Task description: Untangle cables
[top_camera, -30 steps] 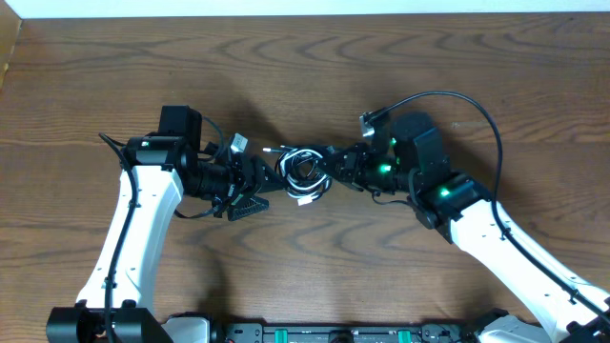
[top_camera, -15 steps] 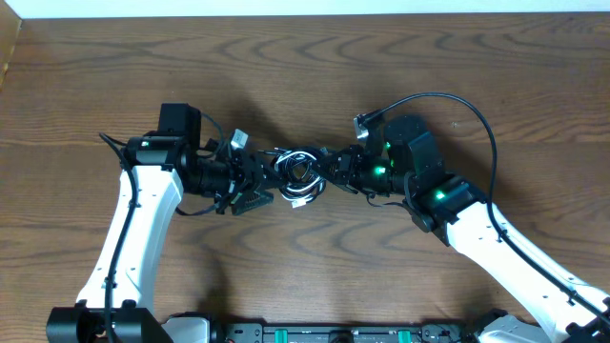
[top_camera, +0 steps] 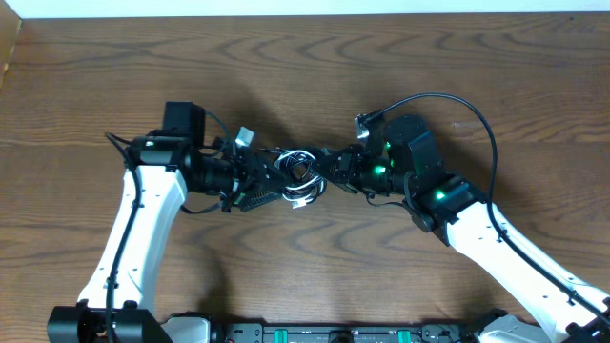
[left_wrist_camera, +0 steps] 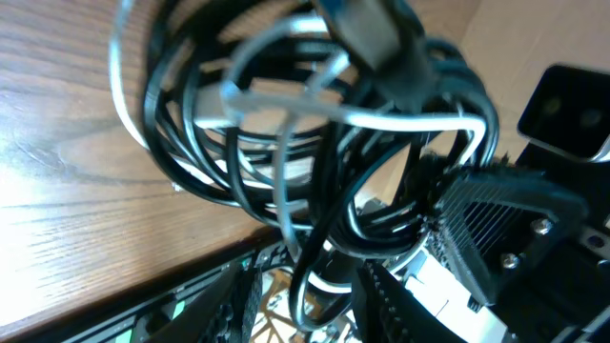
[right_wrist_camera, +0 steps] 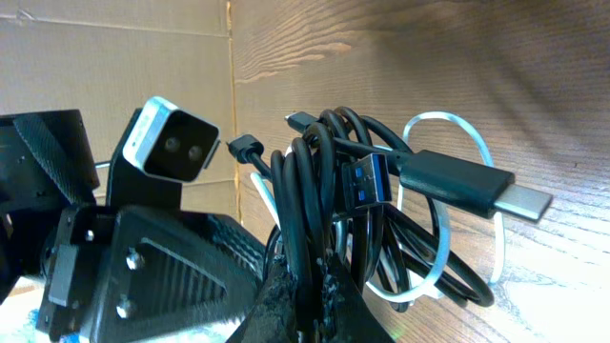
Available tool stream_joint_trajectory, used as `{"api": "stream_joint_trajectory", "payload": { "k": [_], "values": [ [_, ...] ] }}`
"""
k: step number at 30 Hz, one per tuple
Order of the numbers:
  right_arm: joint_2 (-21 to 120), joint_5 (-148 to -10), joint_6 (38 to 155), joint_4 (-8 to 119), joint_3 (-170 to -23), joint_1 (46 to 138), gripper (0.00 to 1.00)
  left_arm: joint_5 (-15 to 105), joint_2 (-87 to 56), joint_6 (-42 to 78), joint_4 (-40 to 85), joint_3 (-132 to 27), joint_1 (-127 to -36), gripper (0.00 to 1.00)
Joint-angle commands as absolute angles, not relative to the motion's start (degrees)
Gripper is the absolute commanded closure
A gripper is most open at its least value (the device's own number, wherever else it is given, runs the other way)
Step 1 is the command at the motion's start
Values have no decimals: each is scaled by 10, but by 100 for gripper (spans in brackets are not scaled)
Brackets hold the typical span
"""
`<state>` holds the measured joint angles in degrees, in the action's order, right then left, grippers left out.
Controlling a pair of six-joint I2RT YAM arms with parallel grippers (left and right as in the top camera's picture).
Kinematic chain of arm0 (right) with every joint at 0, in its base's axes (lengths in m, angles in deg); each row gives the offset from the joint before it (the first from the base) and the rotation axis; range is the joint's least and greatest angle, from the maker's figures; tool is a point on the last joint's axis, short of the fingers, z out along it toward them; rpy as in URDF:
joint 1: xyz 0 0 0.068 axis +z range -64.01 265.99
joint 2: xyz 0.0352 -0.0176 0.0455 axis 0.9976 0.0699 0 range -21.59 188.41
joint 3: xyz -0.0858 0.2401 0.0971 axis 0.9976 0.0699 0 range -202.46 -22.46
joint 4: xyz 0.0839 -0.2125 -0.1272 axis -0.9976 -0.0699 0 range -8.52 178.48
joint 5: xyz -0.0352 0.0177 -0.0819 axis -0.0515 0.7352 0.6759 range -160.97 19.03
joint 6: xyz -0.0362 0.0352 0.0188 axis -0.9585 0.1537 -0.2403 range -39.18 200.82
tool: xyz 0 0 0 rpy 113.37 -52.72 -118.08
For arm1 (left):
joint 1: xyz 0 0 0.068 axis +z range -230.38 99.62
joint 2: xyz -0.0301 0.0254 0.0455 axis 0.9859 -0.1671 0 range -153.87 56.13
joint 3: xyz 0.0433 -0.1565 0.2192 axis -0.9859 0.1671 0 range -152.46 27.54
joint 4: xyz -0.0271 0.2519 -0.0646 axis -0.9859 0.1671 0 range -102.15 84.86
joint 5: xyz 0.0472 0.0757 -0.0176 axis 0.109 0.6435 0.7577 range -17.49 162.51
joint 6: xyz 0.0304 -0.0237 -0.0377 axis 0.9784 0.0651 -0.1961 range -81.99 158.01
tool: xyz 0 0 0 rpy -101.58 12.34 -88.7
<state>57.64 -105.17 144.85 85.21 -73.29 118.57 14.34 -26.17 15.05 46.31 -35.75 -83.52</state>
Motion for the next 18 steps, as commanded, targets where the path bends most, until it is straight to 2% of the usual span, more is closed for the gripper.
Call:
{"api": "stream_joint_trajectory", "payload": {
  "k": [1, 9, 12, 18],
  "values": [
    [573, -1054, 1455, 858, -743, 1183, 99, 154, -262, 145, 463, -355, -856, 63],
    [573, -1043, 1455, 857, -743, 1182, 99, 156, -262, 137, 453, -355, -862, 77],
    [573, -1043, 1454, 857, -743, 1182, 99, 171, -262, 137, 453, -355, -862, 92],
    [573, -1021, 1419, 844, -743, 1182, 98, 210, -262, 137, 453, -355, -862, 92]
  ]
}}
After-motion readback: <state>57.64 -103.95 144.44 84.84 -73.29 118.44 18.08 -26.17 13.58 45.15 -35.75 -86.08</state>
